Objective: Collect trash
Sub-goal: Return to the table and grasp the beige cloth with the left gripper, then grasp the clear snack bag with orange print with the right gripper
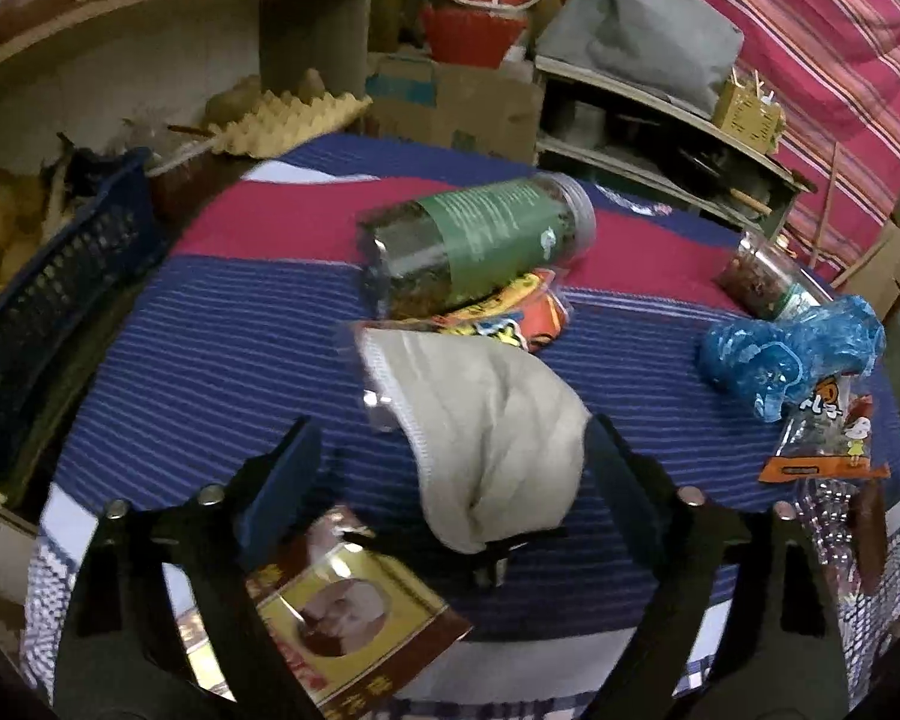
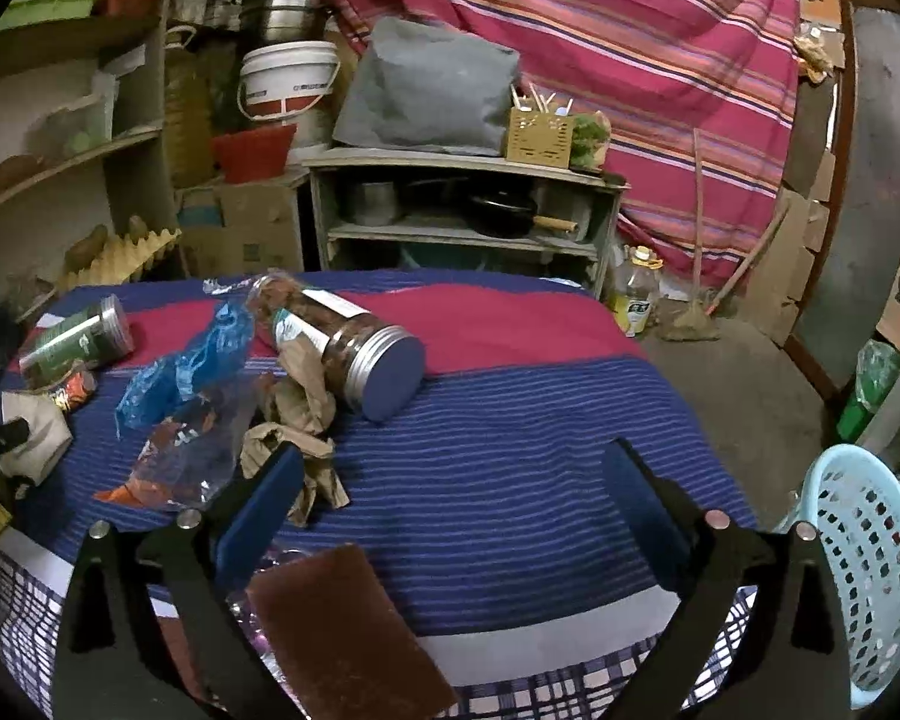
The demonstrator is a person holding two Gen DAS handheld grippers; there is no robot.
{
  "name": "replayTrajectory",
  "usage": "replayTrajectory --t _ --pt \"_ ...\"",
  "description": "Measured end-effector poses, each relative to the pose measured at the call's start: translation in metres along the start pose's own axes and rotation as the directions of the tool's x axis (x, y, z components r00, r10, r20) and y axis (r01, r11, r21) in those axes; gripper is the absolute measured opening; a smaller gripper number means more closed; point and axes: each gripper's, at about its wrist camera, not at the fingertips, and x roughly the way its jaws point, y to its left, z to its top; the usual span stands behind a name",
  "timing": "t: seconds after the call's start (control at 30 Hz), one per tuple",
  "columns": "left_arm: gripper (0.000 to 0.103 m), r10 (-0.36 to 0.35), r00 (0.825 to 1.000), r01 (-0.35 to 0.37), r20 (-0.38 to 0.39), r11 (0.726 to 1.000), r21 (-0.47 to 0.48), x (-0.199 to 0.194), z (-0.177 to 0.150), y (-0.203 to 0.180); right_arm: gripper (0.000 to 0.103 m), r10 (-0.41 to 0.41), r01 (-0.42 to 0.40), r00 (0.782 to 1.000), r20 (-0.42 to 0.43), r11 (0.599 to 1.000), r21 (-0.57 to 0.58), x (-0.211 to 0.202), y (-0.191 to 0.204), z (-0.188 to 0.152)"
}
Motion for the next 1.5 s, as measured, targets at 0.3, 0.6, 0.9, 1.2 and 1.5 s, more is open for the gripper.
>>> replayTrajectory --t 0.3,0.6,0.9,1.2,1.5 --pt "0.031 -0.023 0.999 0.025 -0.048 0.999 0.025 0.005 -0.005 -0.013 0.098 0.004 -0.004 1.0 -0.018 0.999 -0.034 -0.003 0.016 -0.002" --pt "0.013 -0.038 0.999 0.039 -0.023 0.998 0.044 -0.009 -0.005 -0.025 0.098 0.042 -0.044 0.998 -0.036 0.998 -0.043 -0.003 0.029 -0.005" --pt "0.013 -0.051 0.994 0.048 0.097 0.998 0.037 -0.053 0.01 -0.018 0.098 0.104 -0.104 0.995 -0.003 0.995 -0.004 -0.013 0.047 0.001" --pt "0.013 -0.011 0.996 0.012 0.085 1.0 -0.007 -0.052 0.01 -0.003 0.098 0.142 -0.144 0.986 -0.086 0.989 -0.018 0.003 0.093 -0.001" --pt "0.013 -0.018 0.995 0.018 0.099 1.0 0.0 -0.058 0.008 -0.005 0.054 0.184 -0.191 0.967 -0.177 0.981 -0.024 0.028 0.109 -0.01"
